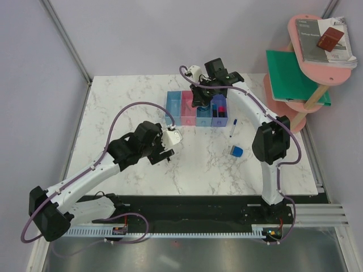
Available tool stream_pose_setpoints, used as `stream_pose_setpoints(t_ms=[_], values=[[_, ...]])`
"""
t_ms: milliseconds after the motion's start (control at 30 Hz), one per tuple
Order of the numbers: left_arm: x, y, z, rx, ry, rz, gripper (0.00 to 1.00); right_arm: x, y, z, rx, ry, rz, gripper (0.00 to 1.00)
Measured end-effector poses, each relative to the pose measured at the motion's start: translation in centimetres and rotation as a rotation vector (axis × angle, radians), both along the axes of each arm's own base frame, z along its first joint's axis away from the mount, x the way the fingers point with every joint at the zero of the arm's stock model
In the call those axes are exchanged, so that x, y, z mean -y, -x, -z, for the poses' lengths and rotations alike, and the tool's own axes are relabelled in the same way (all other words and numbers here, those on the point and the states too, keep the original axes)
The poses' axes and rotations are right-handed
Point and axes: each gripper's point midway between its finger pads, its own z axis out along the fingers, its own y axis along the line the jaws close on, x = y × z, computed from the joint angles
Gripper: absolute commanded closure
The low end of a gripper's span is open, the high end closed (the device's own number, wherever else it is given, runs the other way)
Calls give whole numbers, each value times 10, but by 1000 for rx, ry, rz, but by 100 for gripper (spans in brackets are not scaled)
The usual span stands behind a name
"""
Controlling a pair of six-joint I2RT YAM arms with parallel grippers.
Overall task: Sort the stationery into containers
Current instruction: Place the stationery in the storage box.
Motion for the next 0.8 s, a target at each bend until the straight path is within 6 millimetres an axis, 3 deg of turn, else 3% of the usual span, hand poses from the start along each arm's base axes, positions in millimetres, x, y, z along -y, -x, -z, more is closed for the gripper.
stream_pose_setpoints(t_ms=[200,333,533,700,800], values=[[0,3,4,-42,-3,9,15,-3,-44,13,127,119,25,99],[-1,0,-2,-36,8,1,15,2,-65,36,159,197,39,99],[-4,-1,-2,-41,6,-11,15,-1,-77,61,188,253,22,98],[-6,-1,-1,-47,3,-16,15,-10,-79,61,235,280,2,94],[-6,-1,-1,-49,4,-19,15,-13,-85,61,273,297,0,85]])
